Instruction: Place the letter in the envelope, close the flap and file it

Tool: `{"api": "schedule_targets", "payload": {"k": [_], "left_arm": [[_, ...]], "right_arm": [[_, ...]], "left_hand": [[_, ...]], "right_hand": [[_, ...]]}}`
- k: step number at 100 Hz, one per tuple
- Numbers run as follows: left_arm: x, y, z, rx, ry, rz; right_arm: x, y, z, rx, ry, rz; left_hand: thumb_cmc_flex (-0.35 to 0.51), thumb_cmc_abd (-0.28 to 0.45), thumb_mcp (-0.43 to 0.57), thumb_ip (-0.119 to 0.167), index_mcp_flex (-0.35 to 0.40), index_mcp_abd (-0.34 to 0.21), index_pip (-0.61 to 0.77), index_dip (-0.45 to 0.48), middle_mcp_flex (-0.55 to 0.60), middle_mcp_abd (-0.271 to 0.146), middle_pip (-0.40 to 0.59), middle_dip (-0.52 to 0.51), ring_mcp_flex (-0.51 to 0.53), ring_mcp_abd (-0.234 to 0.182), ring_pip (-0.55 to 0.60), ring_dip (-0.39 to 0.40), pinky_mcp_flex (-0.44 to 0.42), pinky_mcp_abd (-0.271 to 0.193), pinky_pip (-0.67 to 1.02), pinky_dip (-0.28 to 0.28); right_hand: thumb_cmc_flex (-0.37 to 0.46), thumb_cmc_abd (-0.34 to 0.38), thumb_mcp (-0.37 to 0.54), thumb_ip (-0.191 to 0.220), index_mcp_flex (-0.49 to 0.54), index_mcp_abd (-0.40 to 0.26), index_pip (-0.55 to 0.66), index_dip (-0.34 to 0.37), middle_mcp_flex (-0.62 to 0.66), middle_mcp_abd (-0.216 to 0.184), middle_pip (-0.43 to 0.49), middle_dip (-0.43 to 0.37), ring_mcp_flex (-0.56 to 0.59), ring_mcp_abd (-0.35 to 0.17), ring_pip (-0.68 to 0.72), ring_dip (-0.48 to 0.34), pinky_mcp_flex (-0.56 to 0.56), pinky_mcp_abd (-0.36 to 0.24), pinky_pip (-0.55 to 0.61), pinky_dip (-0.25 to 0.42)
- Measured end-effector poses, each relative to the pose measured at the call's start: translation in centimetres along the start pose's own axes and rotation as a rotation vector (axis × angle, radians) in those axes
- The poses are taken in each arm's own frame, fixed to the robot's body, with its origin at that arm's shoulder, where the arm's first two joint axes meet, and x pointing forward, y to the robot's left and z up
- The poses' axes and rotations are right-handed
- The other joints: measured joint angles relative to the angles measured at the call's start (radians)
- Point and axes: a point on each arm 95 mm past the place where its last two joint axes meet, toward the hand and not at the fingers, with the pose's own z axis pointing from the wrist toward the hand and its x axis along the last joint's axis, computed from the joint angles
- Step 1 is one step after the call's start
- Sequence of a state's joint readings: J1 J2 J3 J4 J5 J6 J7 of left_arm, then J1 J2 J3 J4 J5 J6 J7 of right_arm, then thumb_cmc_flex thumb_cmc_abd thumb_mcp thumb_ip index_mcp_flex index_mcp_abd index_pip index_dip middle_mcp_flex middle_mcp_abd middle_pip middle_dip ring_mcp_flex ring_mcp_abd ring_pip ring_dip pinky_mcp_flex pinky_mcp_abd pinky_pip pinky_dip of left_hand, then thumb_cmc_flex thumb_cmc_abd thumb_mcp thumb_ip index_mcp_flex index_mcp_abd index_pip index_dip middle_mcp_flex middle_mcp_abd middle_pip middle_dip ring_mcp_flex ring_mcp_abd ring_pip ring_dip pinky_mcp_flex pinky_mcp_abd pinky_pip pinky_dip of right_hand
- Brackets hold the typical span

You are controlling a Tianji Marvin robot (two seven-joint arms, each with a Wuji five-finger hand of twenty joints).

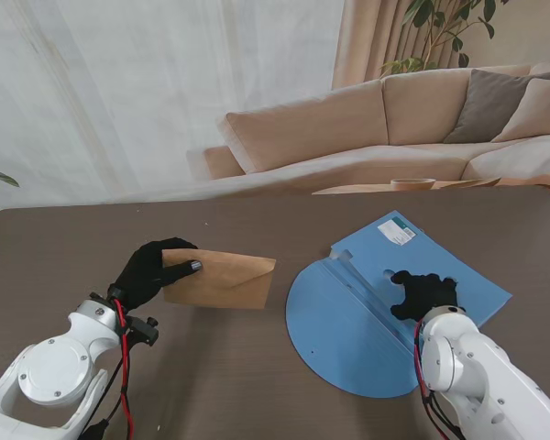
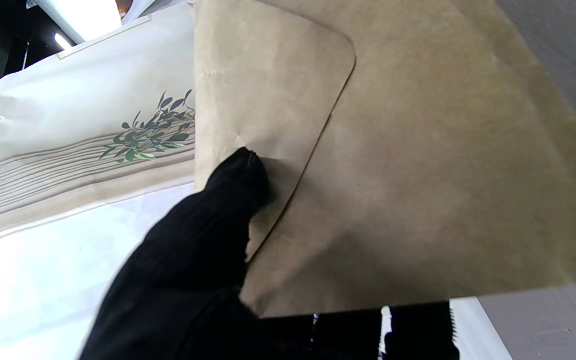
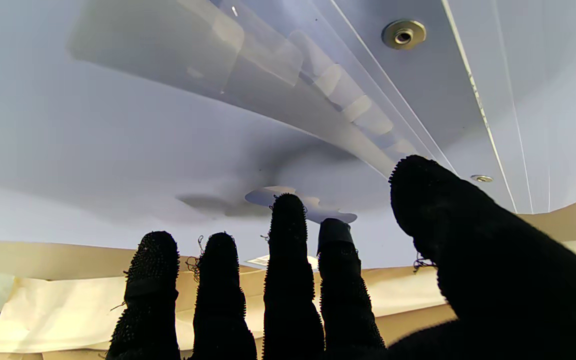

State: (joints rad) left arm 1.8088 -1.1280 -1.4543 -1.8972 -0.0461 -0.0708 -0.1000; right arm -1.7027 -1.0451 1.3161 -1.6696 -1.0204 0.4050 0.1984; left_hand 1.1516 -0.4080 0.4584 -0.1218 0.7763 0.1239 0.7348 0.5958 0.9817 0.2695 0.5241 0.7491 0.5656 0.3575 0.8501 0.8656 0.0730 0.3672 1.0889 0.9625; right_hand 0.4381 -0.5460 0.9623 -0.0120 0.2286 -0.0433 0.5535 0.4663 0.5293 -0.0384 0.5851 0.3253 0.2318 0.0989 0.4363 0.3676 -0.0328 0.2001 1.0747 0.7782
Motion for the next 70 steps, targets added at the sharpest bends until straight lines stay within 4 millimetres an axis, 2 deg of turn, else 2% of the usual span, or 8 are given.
{"api": "schedule_targets", "payload": {"k": [10,17,28,39,52,64,70], "left_arm": [[0.0,0.0,-0.02,0.001,0.0,0.0],[0.01,-0.01,-0.04,0.002,0.0,0.0],[0.0,-0.04,-0.06,0.002,-0.001,0.0],[0.02,-0.08,-0.06,0.003,0.0,0.0],[0.01,-0.14,-0.06,0.004,0.001,-0.001],[0.0,-0.21,-0.07,0.006,0.002,-0.001],[0.0,-0.23,-0.07,0.007,0.002,0.0]], "right_arm": [[0.24,-0.03,0.26,0.008,0.003,0.008],[0.33,0.0,0.42,0.018,0.005,0.012],[0.36,0.1,0.62,0.032,0.008,0.032],[0.43,0.13,0.73,0.04,0.012,0.051],[0.52,0.14,0.79,0.051,0.015,0.079],[0.54,0.17,0.82,0.049,0.016,0.076],[0.57,0.19,0.83,0.045,0.02,0.075]], "left_hand": [[0.0,0.0,0.0,0.0,0.0,0.0,0.0,0.0,0.0,0.0,0.0,0.0,0.0,0.0,0.0,0.0,0.0,0.0,0.0,0.0],[0.0,0.0,0.0,0.0,0.0,0.0,0.0,0.0,0.0,0.0,0.0,0.0,0.0,0.0,0.0,0.0,-0.001,0.0,0.0,0.0],[0.0,0.0,0.0,0.0,0.0,0.0,0.0,0.0,0.0,0.0,0.0,0.0,0.0,0.0,0.0,0.0,-0.002,0.0,0.0,0.0],[0.0,0.0,0.0,0.0,0.0,0.0,0.0,0.0,0.0,0.0,0.0,0.0,0.0,0.0,0.001,0.001,-0.002,0.0,0.0,0.0],[0.0,0.0,0.0,0.0,0.0,0.0,0.0,0.0,0.0,0.0,0.006,0.0,0.0,0.0,0.001,0.01,-0.002,0.0,0.0,0.0],[0.0,0.0,0.0,0.0,0.0,0.0,0.0,0.0,0.0,0.0,0.01,0.0,0.0,0.0,0.002,0.01,-0.002,0.0,0.0,0.0],[0.0,0.0,0.0,0.0,0.0,0.0,0.0,0.0,0.0,0.0,0.01,0.0,0.0,0.0,0.002,0.01,-0.002,0.0,0.0,0.0]], "right_hand": [[-0.008,0.0,-0.001,0.0,0.016,0.004,0.0,0.0,0.013,0.023,-0.003,-0.009,0.0,0.0,0.0,0.0,0.0,0.0,0.0,0.0],[-0.008,-0.001,-0.001,0.0,0.016,0.016,0.0,0.0,0.015,0.026,-0.02,-0.009,0.0,0.0,-0.003,-0.001,0.0,0.001,-0.01,0.0],[-0.008,-0.022,0.002,0.0,0.026,0.016,0.001,0.0,0.091,0.038,-0.039,-0.024,0.002,0.0,-0.004,-0.001,0.0,0.002,-0.021,-0.003],[-0.008,-0.033,0.013,0.0,0.063,0.026,0.007,-0.006,0.146,0.03,0.049,0.02,0.01,0.0,-0.02,-0.012,0.0,0.003,-0.021,-0.012],[-0.008,-0.033,0.016,0.0,0.063,0.046,0.017,-0.016,0.129,0.025,0.157,0.065,0.013,0.0,-0.002,-0.012,0.0,0.005,-0.022,-0.023],[-0.008,-0.033,0.016,-0.001,0.063,0.046,0.018,-0.027,0.129,0.025,0.152,0.067,0.013,0.0,-0.001,-0.012,-0.001,0.014,-0.034,-0.024],[-0.008,-0.033,0.016,-0.001,0.063,0.046,0.018,-0.028,0.118,0.025,0.11,0.043,0.013,0.0,-0.001,-0.012,-0.004,0.014,-0.035,-0.027]]}}
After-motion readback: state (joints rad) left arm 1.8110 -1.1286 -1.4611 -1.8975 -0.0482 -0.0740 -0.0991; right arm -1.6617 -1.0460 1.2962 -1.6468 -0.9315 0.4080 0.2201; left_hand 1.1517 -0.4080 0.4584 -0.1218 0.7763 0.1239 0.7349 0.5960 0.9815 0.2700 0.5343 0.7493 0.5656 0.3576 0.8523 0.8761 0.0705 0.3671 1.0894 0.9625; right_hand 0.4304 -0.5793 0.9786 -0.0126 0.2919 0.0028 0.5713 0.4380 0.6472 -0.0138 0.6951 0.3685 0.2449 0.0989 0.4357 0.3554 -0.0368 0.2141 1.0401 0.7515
